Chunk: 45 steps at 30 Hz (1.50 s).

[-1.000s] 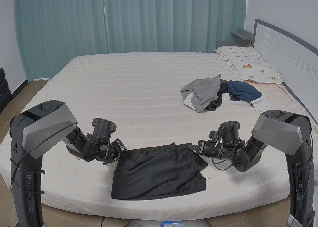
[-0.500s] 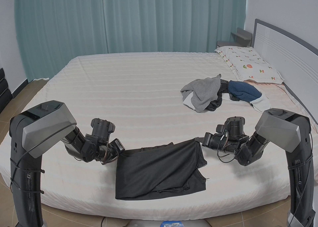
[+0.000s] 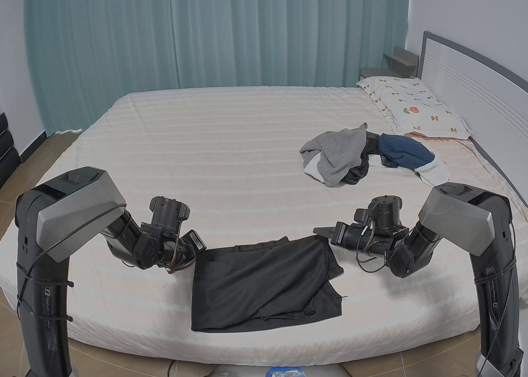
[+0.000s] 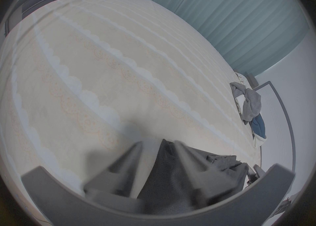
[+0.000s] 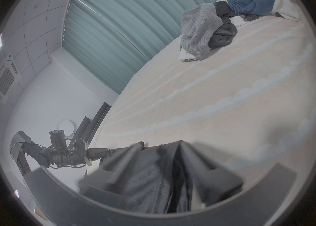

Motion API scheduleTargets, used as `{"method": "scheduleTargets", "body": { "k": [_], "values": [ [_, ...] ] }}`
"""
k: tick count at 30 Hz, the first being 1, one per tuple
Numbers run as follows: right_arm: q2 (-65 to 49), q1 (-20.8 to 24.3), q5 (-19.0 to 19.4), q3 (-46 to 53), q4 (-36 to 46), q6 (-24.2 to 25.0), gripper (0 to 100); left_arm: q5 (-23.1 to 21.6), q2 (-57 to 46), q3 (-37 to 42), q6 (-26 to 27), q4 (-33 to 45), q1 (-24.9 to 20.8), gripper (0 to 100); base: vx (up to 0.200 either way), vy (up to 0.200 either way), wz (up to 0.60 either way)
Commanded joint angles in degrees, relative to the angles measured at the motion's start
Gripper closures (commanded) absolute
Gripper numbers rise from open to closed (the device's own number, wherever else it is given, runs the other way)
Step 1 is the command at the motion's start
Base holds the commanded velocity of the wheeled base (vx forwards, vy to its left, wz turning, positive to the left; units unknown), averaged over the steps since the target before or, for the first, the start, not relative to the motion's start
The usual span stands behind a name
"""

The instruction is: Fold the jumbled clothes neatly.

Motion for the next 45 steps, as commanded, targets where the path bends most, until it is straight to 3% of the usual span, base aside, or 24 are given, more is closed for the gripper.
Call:
{"method": "scheduleTargets", "body": {
  "k": [1,6,8,12,19,24,34,45],
  "values": [
    [-5.48,-0.11,0.64,5.80,-0.39,0.64,0,-0.13,-0.14,-0.11,-1.81,-0.26,0.12,0,0.000,0.000,0.00],
    [-12.95,1.12,3.98,16.17,-1.45,1.43,0,-0.48,-0.58,-0.02,-3.04,-1.22,0.38,0,0.000,0.000,0.00],
    [-17.35,2.35,7.32,23.29,-2.41,1.78,0,-0.66,-1.10,0.51,-3.65,-1.49,0.82,0,0.000,0.000,0.00],
    [-19.90,4.81,9.52,28.39,-2.59,3.63,0,-0.66,-2.77,2.27,-4.71,-3.42,1.17,0,0.000,0.000,0.00],
    [-19.02,7.45,9.61,29.53,-2.68,5.12,0,-0.83,-8.13,8.16,-4.88,-7.73,0.12,0,0.000,0.000,0.00],
    [-13.57,7.27,8.82,27.86,-4.61,4.77,0,-1.89,-10.16,11.32,-4.88,-8.25,-4.36,0,0.000,0.000,0.00],
    [-11.63,6.04,8.55,27.07,-6.90,4.24,0,-1.98,-9.54,12.20,-4.88,-7.99,-7.70,0,0.000,0.000,0.00],
    [-10.67,5.43,8.55,25.84,-6.46,4.16,0,-1.98,-9.54,12.11,-4.88,-8.17,-8.06,0,0.000,0.000,0.00]
  ]
}}
